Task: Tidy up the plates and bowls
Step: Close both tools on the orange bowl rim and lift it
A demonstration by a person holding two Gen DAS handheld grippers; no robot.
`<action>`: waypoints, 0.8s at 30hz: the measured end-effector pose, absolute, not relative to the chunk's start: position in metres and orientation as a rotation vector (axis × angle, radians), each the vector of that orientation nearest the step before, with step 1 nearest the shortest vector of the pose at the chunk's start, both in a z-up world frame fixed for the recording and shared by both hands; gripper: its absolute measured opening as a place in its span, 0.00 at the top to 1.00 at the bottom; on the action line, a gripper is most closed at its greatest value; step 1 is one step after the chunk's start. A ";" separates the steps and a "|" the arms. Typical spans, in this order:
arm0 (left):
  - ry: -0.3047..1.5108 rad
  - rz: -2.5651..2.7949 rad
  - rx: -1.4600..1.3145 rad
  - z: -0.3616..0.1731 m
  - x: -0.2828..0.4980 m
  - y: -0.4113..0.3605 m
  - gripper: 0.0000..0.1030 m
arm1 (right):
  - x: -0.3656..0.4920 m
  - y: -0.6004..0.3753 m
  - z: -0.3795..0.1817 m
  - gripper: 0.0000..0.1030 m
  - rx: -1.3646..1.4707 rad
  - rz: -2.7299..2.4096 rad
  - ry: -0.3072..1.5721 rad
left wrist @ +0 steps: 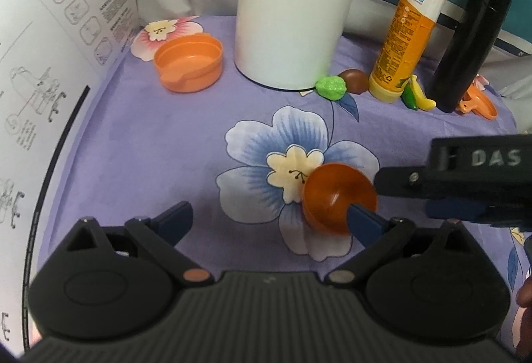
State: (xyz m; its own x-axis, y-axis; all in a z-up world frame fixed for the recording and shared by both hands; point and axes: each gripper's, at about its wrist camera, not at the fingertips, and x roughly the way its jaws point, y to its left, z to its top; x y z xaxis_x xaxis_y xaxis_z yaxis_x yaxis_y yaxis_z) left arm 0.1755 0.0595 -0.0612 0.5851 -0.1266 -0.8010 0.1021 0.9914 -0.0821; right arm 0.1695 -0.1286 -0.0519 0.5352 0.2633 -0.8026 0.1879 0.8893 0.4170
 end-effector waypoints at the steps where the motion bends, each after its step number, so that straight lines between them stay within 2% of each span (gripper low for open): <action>1: 0.940 -0.139 -0.028 -0.063 0.178 0.058 0.07 | 0.172 -0.127 -0.054 0.38 0.497 0.053 1.020; 2: 0.944 -0.143 -0.028 -0.065 0.180 0.057 0.10 | 0.175 -0.126 -0.057 0.41 0.504 0.064 1.026; 4: 0.956 -0.151 -0.031 -0.069 0.184 0.055 0.14 | 0.180 -0.125 -0.061 0.55 0.512 0.073 1.036; 7: 0.971 -0.171 -0.033 -0.074 0.189 0.051 0.24 | 0.186 -0.124 -0.066 0.62 0.518 0.074 1.045; 9: 0.983 -0.192 -0.030 -0.078 0.192 0.047 0.36 | 0.189 -0.123 -0.069 0.66 0.519 0.083 1.046; 11: 0.999 -0.208 -0.027 -0.082 0.196 0.043 0.44 | 0.192 -0.120 -0.071 0.72 0.511 0.094 1.045; 13: 1.006 -0.216 -0.024 -0.085 0.197 0.041 0.52 | 0.194 -0.116 -0.073 0.83 0.505 0.109 1.045; 15: 1.016 -0.229 -0.022 -0.087 0.198 0.038 0.71 | 0.196 -0.114 -0.075 0.86 0.502 0.109 1.045; 17: 1.026 -0.237 -0.022 -0.089 0.199 0.036 0.78 | 0.196 -0.112 -0.076 0.90 0.501 0.115 1.042; 24: 1.033 -0.221 -0.037 -0.089 0.198 0.038 0.83 | 0.194 -0.113 -0.076 0.92 0.503 0.115 1.035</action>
State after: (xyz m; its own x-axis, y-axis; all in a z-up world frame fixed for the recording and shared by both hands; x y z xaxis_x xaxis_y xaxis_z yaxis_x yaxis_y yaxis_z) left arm 0.1981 0.0380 -0.0886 0.4923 -0.1994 -0.8473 0.1643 0.9772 -0.1346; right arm 0.1938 -0.1129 -0.0762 0.5153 0.3237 -0.7936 0.1414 0.8811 0.4512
